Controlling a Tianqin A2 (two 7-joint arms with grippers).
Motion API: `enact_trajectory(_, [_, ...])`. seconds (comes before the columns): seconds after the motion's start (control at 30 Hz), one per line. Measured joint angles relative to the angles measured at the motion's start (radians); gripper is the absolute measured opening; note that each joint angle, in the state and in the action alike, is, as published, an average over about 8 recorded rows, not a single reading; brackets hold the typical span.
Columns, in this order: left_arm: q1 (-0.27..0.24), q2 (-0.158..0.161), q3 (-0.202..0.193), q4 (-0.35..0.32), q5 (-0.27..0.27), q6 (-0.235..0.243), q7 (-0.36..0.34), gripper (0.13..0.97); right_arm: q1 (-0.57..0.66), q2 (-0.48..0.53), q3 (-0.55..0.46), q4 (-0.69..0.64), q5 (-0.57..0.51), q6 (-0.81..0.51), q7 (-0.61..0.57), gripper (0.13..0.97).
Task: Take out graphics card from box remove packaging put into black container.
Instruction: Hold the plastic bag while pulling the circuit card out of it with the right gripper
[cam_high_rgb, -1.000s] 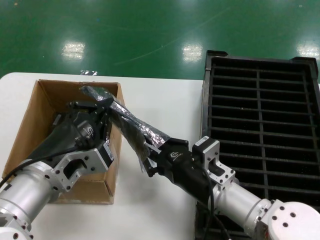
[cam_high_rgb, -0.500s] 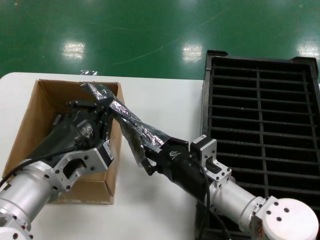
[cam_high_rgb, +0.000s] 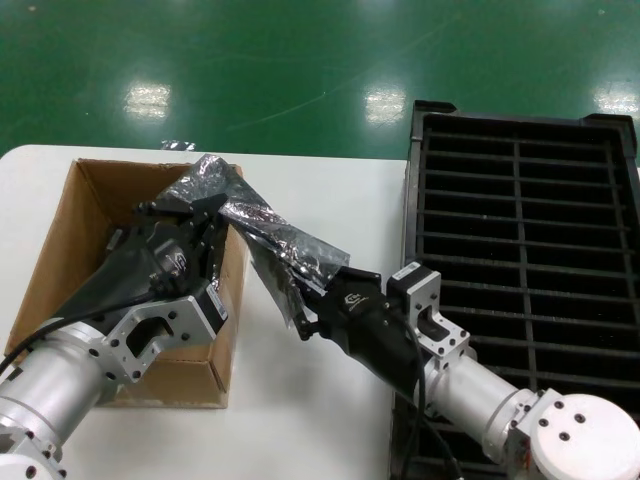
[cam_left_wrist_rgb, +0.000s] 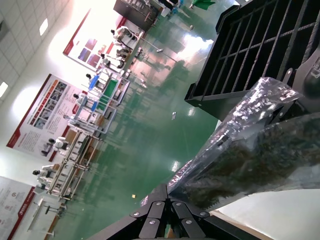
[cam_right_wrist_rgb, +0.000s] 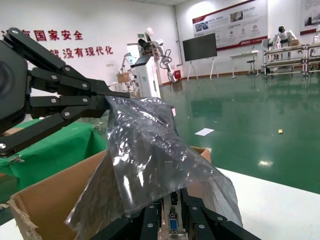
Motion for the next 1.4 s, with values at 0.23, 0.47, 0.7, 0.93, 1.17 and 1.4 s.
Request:
enact_trajectory(0.23, [0.000, 0.000, 0.000, 0.000, 0.000, 0.000, 0.000, 0.139, -0.044, 0.056, -0.017, 0.113, -0.060, 0.014, 0.096, 0.197])
enact_trajectory(0.47, [0.000, 0.000, 0.000, 0.000, 0.000, 0.000, 0.000, 0.139, -0.117, 0.122, -0.007, 0.264, -0.146, 0.025, 0.214, 0.195])
enact_trajectory(0.7, [0.000, 0.000, 0.000, 0.000, 0.000, 0.000, 0.000, 0.139, -0.191, 0.163, 0.028, 0.384, -0.225, 0.022, 0.296, 0.195])
enact_trajectory(0.93, [0.000, 0.000, 0.000, 0.000, 0.000, 0.000, 0.000, 0.139, -0.259, 0.190, 0.085, 0.489, -0.312, -0.010, 0.372, 0.195])
enact_trajectory(1.17, [0.000, 0.000, 0.000, 0.000, 0.000, 0.000, 0.000, 0.139, -0.341, 0.226, 0.174, 0.624, -0.393, -0.066, 0.450, 0.192])
enact_trajectory(1.4, [0.000, 0.000, 0.000, 0.000, 0.000, 0.000, 0.000, 0.139, -0.425, 0.271, 0.271, 0.773, -0.429, -0.122, 0.508, 0.190])
